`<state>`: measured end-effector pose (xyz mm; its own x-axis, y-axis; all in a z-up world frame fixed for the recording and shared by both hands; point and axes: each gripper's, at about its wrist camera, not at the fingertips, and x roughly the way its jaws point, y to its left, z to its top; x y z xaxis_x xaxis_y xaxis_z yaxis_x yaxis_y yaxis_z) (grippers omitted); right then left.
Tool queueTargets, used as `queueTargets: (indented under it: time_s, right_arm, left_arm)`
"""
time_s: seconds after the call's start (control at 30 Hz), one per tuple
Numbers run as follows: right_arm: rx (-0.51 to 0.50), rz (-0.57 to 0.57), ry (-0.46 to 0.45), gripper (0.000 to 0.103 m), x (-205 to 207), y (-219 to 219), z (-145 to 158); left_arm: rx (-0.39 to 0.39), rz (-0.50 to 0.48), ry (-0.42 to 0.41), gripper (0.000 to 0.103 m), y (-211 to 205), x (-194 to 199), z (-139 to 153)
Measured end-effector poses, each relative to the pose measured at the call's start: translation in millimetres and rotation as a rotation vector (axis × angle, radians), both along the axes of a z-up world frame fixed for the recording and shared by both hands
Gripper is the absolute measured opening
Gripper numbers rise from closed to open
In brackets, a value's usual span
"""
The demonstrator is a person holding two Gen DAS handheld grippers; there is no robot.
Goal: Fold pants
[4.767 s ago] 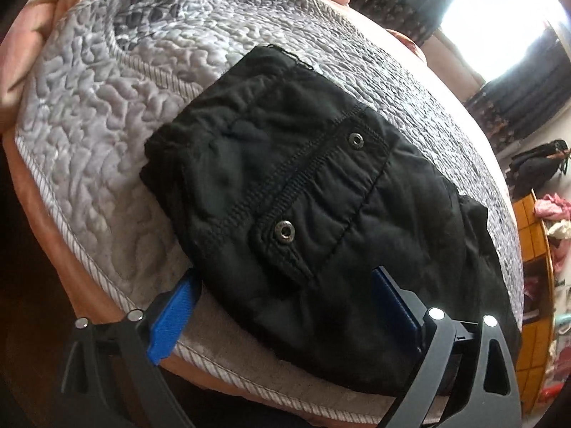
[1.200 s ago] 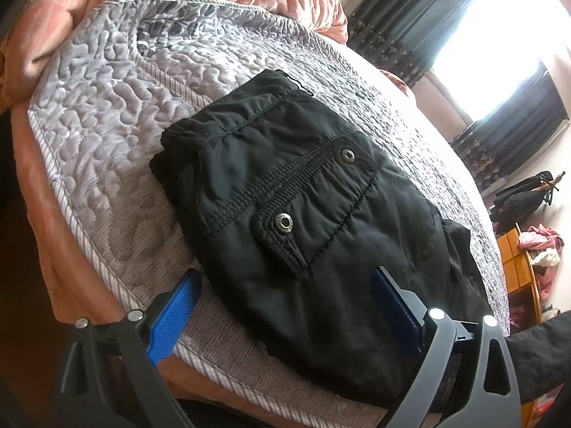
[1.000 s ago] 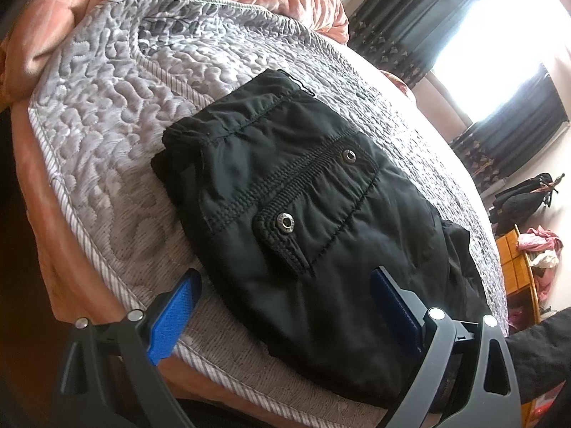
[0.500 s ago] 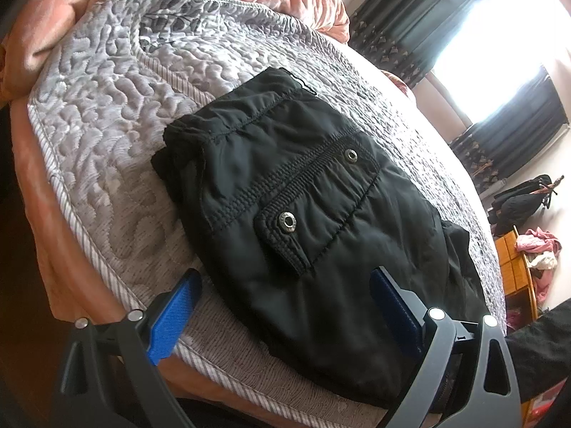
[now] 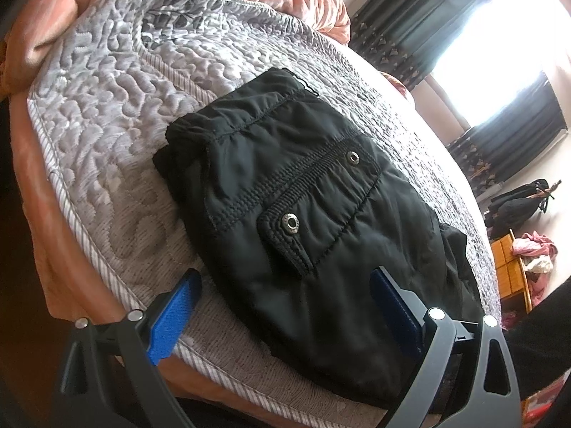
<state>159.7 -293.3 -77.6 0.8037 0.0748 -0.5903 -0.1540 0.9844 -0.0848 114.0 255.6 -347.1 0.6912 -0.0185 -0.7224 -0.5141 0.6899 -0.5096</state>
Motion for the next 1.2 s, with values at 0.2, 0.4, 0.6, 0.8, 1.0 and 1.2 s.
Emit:
queueTargets:
  time_s: [0.2,0.4,0.6,0.8,1.0,1.2]
  right_arm:
    - [-0.056,0.030,0.011,0.018,1,24,-5]
    - [-0.089,0.069,0.037,0.018,5,49,-13]
    - [-0.151,0.105,0.058,0.018,7,77,-24]
    - [-0.215,0.136,0.070,0.018,7,102,-36]
    - [-0.298,0.170,0.085,0.018,5,129,-54]
    - [-0.450,0.217,0.084,0.018,-1,163,-84]
  left_arm:
    - [-0.010,0.000,-0.006,0.096,2,-2,-1]
    - [-0.029,0.001,-0.015,0.096,4,-6,-2]
    - [-0.041,0.001,-0.022,0.096,7,-7,-3]
    - [-0.045,-0.004,-0.024,0.096,7,-8,-3]
    - [-0.054,-0.002,-0.030,0.096,9,-8,-3]
    - [-0.056,-0.001,-0.033,0.096,9,-9,-3]
